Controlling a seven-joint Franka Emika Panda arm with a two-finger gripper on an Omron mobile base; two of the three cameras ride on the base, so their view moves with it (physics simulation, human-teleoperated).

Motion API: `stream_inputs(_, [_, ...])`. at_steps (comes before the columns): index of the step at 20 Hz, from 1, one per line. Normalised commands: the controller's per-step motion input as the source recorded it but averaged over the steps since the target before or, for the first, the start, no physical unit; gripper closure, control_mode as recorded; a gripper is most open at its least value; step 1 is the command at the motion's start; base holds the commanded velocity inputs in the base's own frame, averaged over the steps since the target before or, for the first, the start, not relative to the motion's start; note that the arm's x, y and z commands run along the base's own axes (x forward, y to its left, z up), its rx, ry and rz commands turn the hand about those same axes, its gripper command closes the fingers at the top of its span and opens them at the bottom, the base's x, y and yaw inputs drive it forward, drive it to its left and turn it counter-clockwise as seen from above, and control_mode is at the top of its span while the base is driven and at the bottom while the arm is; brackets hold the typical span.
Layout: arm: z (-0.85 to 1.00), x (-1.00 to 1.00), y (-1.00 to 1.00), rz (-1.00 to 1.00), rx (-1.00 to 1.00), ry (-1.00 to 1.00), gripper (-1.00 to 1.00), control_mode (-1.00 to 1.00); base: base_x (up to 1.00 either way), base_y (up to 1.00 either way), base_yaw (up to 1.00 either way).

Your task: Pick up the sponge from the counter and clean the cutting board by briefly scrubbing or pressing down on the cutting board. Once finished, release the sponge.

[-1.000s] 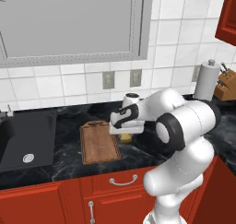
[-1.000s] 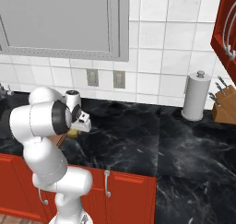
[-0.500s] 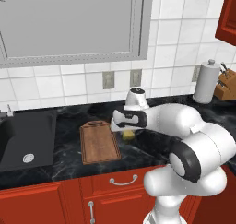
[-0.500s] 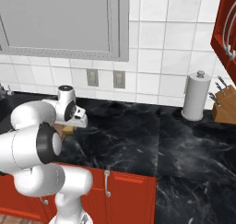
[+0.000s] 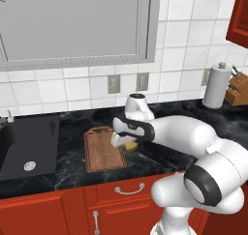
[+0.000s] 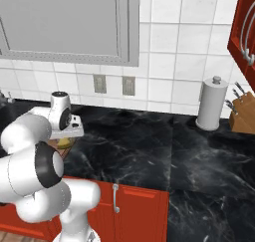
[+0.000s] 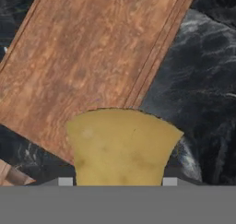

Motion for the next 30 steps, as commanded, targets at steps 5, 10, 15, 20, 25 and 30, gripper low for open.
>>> stream_inputs(5, [-0.1,-0.52,0.24,0.52,-0.02,0.04,1.0,-1.0,0.0,0.0,0.0])
stream_inputs(10, [-0.05,-0.32,0.14,0.47,0.0,0.06,1.0,-1.0,0.0,0.0,0.0])
stream_inputs(15, [-0.13,-0.09,0.0,0.36,0.04,0.05,1.0,-1.0,0.0,0.0,0.0])
stream_inputs(20, [-0.13,0.02,0.0,0.21,0.03,0.01,1.0,-1.0,0.0,0.0,0.0])
stream_inputs(25, [-0.23,0.1,0.07,0.15,0.0,0.0,1.0,-1.0,0.0,0.0,0.0])
stream_inputs(30, [-0.23,0.1,0.07,0.08,0.0,0.0,1.0,-1.0,0.0,0.0,0.0])
